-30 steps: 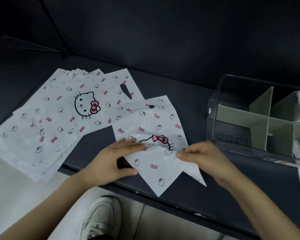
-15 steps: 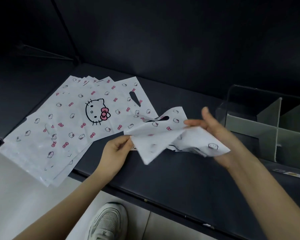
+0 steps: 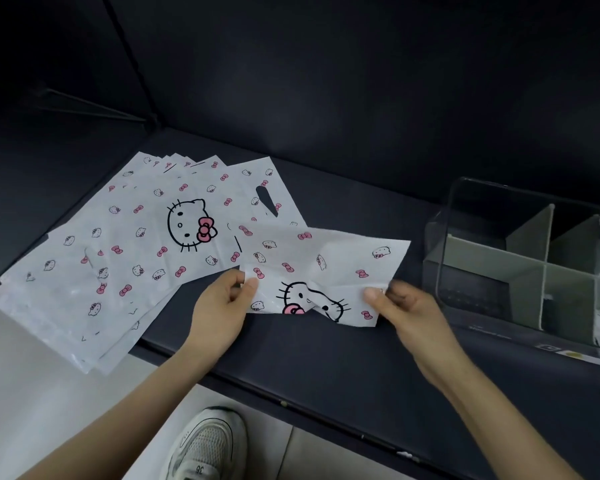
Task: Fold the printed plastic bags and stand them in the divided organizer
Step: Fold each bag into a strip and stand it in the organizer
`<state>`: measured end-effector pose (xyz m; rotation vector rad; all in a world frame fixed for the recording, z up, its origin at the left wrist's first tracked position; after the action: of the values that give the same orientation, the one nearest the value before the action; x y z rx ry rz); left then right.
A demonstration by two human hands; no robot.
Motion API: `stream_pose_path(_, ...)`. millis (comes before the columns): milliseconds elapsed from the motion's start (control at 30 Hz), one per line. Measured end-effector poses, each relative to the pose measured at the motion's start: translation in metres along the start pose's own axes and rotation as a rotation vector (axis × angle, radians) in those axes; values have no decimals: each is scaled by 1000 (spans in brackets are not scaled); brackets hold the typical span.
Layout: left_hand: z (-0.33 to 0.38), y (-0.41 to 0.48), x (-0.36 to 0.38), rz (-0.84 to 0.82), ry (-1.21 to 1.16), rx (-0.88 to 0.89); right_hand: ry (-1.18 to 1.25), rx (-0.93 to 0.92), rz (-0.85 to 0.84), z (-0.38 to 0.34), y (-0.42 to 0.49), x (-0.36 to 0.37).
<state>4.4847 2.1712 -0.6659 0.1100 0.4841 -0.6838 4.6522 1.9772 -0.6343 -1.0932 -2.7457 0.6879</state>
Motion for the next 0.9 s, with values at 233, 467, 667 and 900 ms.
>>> stream_pose_path(233,-15,-3,-10,-196,-16,112,-139,17,231,19,9,-16)
stream_pose_path(467,-9,-13,-7,-330,-110,145,-493,139,222,41,1,-21)
stream_pose_path(667,17,-14,-18,134,379,285,-708,101,290,32,-2,-16)
stream_pose_path(900,22,-30,46,-237,693,796,-818,97,374,26,1,-13)
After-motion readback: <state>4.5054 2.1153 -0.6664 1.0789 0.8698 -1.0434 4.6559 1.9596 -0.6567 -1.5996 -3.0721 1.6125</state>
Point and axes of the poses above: each hand's wrist, its own y-axis towards the middle knuckle, its own x-axis out of the palm, z = x × y, the point moved 5 cm from there along y, towards the middle knuckle, and after that the axes turned 10 degrees about x, right-handed, at the moved point
